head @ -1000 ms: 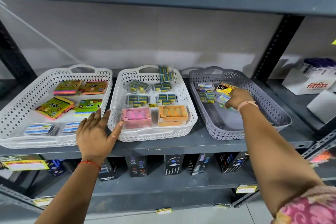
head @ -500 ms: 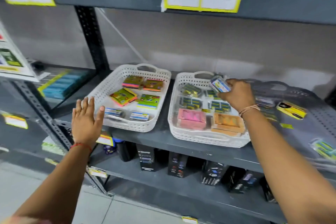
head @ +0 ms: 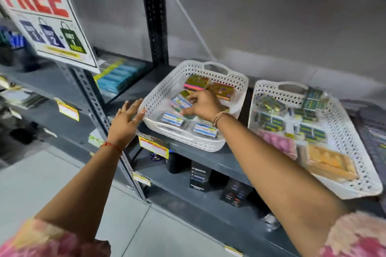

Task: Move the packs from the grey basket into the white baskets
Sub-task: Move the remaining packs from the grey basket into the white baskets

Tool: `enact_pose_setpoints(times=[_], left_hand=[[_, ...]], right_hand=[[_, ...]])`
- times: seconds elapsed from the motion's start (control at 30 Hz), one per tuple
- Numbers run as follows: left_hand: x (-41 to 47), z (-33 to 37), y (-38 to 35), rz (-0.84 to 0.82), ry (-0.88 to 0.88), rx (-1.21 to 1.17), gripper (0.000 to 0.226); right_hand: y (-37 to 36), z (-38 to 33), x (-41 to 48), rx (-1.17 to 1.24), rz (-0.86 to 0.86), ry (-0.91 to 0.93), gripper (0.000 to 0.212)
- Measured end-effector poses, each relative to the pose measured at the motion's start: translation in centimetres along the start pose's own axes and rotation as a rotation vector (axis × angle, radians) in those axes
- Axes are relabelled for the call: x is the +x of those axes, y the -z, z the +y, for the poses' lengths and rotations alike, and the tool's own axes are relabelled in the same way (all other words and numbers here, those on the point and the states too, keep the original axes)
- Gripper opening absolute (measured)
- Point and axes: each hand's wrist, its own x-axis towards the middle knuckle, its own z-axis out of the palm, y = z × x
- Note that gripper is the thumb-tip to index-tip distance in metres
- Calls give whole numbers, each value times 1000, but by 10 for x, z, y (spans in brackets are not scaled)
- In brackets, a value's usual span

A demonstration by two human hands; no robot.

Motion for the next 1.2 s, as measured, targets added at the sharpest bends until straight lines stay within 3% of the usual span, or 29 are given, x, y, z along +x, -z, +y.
enact_pose_setpoints(times=[0.37, 0.53, 0.63, 0.7, 0.8, 0.97, 1.1, 1.2], left_hand=[[4, -9, -2, -3, -72, 47, 45], [7, -14, -1, -37, -56, 56, 46], [4, -7, 3, -48, -35, 80, 49], [3, 8, 2, 32, -74, 133, 57], [0, 56, -16, 106, -234, 195, 68], [-23, 142, -81, -97, -567, 82, 76], [-46, 175, -132, -255, -594, 75, 83], [-53, 185, -157, -332, -573, 233, 102]], right_hand=[[-36, -11, 7, -152, -77, 65, 51], [-31, -10, -3, -43, -69, 72, 71], [-19, -4, -19, 52, 66, 88, 73], [-6, 5, -29, 25, 184, 101, 71], [23, 28, -51, -42, 354, 91, 66], [89, 93, -90, -139, 553, 14, 60], [148, 157, -123, -232, 601, -79, 49], [187, 206, -146, -240, 646, -213, 48]])
